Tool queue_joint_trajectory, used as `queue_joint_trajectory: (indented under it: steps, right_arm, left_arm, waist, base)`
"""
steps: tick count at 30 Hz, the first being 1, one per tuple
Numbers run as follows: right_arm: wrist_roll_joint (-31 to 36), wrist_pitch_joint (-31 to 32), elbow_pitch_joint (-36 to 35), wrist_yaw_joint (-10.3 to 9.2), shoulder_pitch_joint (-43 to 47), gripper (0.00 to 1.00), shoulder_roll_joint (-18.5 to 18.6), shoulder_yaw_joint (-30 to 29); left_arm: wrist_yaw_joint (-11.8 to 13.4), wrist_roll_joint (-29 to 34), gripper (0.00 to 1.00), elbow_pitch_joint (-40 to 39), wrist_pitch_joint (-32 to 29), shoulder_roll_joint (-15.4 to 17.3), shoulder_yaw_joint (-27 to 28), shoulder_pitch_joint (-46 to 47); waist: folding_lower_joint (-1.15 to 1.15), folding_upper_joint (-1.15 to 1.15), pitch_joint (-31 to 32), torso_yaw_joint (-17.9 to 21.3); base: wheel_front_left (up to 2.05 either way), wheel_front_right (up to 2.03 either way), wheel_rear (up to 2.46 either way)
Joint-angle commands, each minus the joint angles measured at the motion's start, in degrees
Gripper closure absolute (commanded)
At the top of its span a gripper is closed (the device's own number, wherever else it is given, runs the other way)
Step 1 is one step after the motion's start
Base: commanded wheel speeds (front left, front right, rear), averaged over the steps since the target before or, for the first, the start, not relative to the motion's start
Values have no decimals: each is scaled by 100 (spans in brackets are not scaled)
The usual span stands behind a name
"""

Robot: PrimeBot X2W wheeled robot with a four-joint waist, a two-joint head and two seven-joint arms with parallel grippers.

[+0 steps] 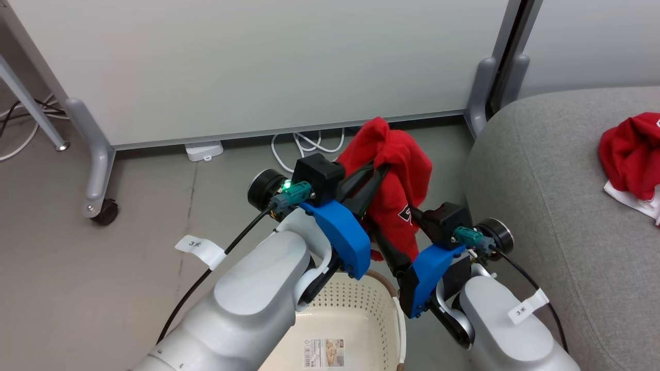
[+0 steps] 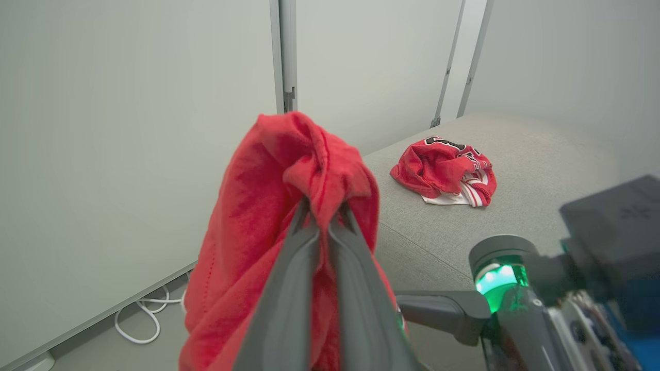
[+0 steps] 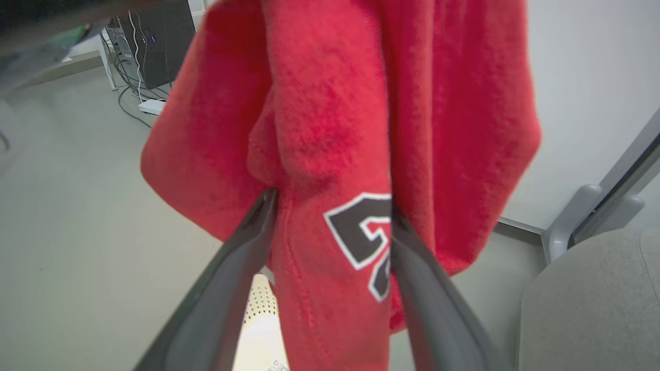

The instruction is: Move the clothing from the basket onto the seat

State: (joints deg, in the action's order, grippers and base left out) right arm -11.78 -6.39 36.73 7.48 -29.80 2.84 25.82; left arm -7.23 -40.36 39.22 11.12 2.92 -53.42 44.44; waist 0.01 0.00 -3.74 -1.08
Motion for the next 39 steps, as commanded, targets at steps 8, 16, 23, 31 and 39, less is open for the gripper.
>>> queue_joint_trajectory:
  steps: [8, 16, 23, 31, 39]
  right_arm:
    - [-347, -275, 459, 3, -342, 100, 9, 298]
    - [-479, -405, 764, 3, -412, 100, 9, 448]
    - [-548, -528, 897, 3, -472, 100, 9, 466]
    - [-543, -630, 1016, 3, -500, 100, 9, 380]
    - [-501, -701, 953, 3, -354, 100, 9, 256]
  left_arm:
    - [113, -245, 100, 26, 63, -2, -241, 143]
    - [164, -407, 100, 179, 154, -2, -331, 185]
    - [219, -472, 0, 309, 224, -2, -405, 200]
    - [286, -480, 0, 459, 331, 57, -337, 47]
    - [547, -98, 0, -221, 410, 595, 277, -673]
  waist:
    - [-1, 0, 43, 18]
    - [-1, 0, 126, 96]
    - [-1, 0, 149, 118]
    - [-1, 0, 194, 111]
    - [-1, 0, 238, 145]
  base:
    - [0, 0, 0]
    - [0, 0, 0]
    - [0, 0, 0]
    - [0, 0, 0]
    - [0, 0, 0]
